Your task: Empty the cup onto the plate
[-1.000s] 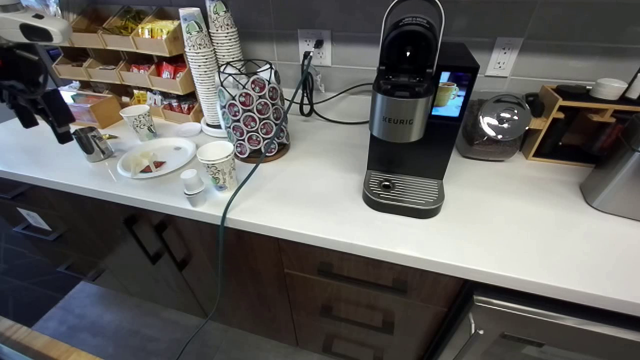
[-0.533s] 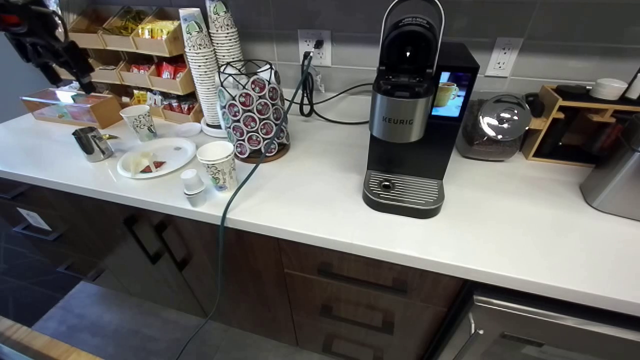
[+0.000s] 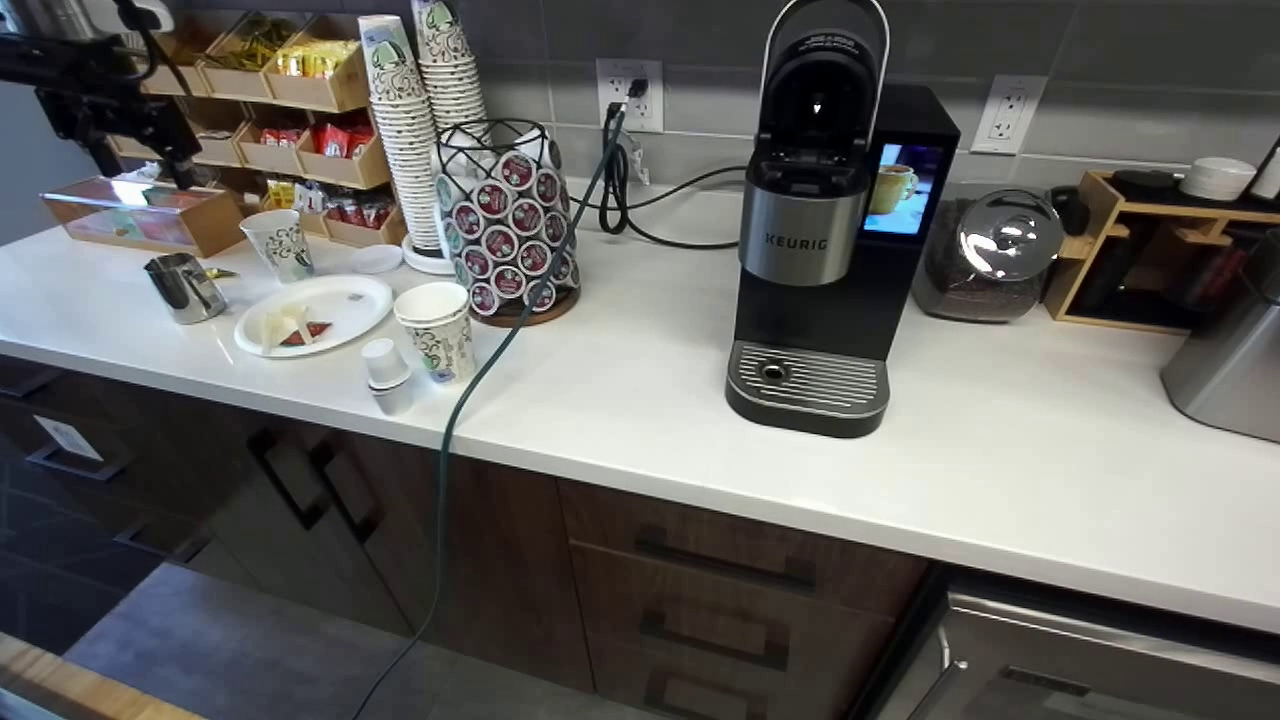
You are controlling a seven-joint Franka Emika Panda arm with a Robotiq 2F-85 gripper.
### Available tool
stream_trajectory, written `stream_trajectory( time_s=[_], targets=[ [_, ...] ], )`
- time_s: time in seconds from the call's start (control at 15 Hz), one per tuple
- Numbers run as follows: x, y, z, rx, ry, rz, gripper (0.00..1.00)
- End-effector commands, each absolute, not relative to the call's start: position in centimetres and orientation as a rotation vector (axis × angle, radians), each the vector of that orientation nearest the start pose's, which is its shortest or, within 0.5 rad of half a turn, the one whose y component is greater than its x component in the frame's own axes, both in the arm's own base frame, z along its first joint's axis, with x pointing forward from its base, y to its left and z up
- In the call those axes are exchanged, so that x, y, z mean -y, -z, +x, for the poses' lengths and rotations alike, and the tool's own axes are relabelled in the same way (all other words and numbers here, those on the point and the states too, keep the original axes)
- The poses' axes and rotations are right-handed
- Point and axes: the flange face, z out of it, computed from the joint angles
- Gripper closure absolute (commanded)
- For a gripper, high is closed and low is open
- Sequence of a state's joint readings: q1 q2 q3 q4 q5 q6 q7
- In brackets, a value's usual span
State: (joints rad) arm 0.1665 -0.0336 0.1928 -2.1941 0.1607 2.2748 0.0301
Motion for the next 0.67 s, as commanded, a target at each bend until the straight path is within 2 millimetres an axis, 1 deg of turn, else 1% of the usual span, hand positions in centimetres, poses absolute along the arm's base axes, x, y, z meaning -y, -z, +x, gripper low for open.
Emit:
stream_trajectory(
  time_s=[0.0, 0.2, 0.33, 0.4, 0.6],
  targets=[
    [-19.1, -41.1, 50.1, 0.139, 0.067, -3.028, 0.00],
    [-20.7, -40.3, 52.1, -0.098, 0.070, -3.053, 0.00],
    [-21.6, -39.2, 53.7, -0.267, 0.067, -3.067, 0.00],
    [-21.9, -38.6, 54.9, -0.352, 0.089, -3.070, 0.00],
    [-23.1, -36.6, 58.2, -0.603, 0.083, -3.085, 0.00]
  ],
)
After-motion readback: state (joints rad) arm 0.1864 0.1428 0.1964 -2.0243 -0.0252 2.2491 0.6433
